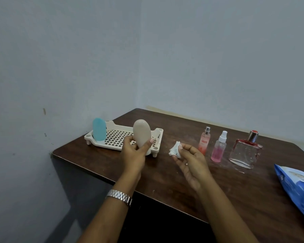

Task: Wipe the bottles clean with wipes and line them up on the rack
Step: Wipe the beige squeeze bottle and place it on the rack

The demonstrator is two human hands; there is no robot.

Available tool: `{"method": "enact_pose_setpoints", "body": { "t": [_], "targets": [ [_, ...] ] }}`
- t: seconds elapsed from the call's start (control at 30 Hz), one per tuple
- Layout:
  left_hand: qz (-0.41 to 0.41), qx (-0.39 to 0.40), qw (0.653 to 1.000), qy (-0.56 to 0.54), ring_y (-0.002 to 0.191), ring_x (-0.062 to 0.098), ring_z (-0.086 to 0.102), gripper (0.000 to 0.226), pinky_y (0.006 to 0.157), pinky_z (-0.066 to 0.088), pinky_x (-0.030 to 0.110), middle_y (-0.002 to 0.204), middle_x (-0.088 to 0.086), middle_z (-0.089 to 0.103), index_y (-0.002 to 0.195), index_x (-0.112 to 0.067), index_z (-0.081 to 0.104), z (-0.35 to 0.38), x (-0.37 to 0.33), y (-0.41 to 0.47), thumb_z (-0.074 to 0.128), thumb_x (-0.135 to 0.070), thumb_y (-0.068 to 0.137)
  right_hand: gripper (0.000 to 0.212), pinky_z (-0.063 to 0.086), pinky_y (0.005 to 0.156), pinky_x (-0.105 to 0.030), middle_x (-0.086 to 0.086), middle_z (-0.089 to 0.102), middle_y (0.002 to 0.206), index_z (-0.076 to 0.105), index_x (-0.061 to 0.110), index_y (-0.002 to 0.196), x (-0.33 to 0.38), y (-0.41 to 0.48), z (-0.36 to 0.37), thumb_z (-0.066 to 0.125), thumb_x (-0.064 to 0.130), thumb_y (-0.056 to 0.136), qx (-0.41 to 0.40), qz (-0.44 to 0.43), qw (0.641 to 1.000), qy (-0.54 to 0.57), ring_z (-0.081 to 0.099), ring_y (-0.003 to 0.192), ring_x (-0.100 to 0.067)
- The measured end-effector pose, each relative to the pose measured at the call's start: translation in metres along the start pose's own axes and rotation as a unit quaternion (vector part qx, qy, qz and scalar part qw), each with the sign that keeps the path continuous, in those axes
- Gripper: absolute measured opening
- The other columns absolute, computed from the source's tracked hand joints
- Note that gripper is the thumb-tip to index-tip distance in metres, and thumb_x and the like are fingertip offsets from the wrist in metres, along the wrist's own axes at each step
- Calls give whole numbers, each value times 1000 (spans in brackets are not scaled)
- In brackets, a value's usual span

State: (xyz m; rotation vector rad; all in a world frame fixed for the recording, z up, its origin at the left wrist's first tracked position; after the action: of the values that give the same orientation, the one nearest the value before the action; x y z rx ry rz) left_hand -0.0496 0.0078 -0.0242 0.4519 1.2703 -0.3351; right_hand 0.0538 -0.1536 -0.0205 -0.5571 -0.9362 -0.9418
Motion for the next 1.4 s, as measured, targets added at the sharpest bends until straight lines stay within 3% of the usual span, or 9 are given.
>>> {"method": "enact_pose_setpoints", "body": {
  "t": [0.13, 0.3, 0.4, 0.53, 0.7, 0.83, 0.97, 1.17, 1.4],
  "targets": [
    [53, -58, 993, 93, 81, 4, 57, 45, 64, 44, 18, 105, -2, 62, 102, -17, 58, -25, -23, 23, 85, -30, 69, 5, 58, 66, -22, -14, 62, 97, 59, 4, 93, -4, 28, -4, 55, 1, 91, -27, -9, 995, -91, 63, 88, -20],
    [87, -102, 973, 186, 85, 15, 61, 44, 71, 46, 25, 105, 4, 66, 101, -13, 64, -58, -32, 52, 85, -34, 68, 6, 57, 64, -20, -12, 63, 97, 61, 10, 90, -7, 51, 3, 58, 5, 90, -48, -44, 981, -185, 64, 86, -18],
    [89, -129, 960, 233, 87, 12, 57, 47, 75, 40, 23, 108, 9, 69, 104, -8, 67, -73, -30, 62, 85, -34, 69, 7, 57, 68, -23, -8, 64, 94, 61, 13, 91, -13, 54, 8, 58, 7, 91, -48, -55, 973, -217, 64, 86, -16],
    [91, -135, 953, 255, 83, 9, 52, 44, 72, 36, 19, 106, 10, 69, 102, -4, 67, -78, -25, 69, 84, -30, 71, 10, 56, 70, -24, -7, 64, 89, 60, 15, 87, -20, 54, 9, 58, 7, 91, -37, -70, 970, -229, 64, 83, -16],
    [96, -103, 954, 264, 85, 15, 61, 43, 75, 48, 25, 102, 10, 70, 102, -6, 66, -70, -9, 78, 84, -28, 70, 4, 56, 71, -25, -7, 64, 88, 62, 12, 91, -19, 57, 0, 59, 8, 90, -38, -81, 969, -230, 64, 80, -15],
    [93, -99, 951, 279, 85, 14, 58, 43, 72, 44, 23, 102, 8, 68, 107, -5, 66, -68, -2, 77, 82, -27, 74, 7, 56, 73, -26, -8, 66, 91, 61, 15, 88, -21, 60, -3, 59, 8, 90, -33, -82, 968, -235, 65, 83, -16],
    [102, -109, 935, 321, 85, 16, 58, 41, 72, 45, 26, 101, 8, 69, 106, -7, 66, -69, 1, 79, 80, -31, 76, 7, 55, 71, -26, -9, 66, 90, 62, 15, 88, -25, 62, -3, 60, 9, 90, -23, -90, 965, -246, 65, 81, -16],
    [112, -154, 890, 414, 95, 28, 62, 44, 81, 52, 40, 101, 9, 70, 107, -13, 68, -75, 0, 81, 75, -45, 77, 8, 55, 71, -27, -8, 66, 87, 61, 14, 87, -26, 60, 1, 59, 8, 90, -10, -98, 962, -255, 65, 77, -15],
    [98, -166, 873, 447, 102, 29, 52, 41, 84, 48, 41, 104, 11, 66, 110, -15, 66, -78, 3, 83, 69, -46, 82, 6, 56, 71, -29, -7, 67, 87, 63, 14, 88, -28, 60, -2, 61, 9, 89, -13, -100, 958, -269, 66, 76, -15]
  ]
}}
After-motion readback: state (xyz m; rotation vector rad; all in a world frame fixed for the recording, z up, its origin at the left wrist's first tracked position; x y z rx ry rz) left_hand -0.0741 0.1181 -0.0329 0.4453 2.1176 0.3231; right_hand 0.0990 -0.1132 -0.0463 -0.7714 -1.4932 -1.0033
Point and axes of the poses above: each hand's wrist, its own y-axis towards the middle knuckle, its own z-axis out of the palm, x = y × z, the point moved 8 cm from there along y, towards the middle knuckle
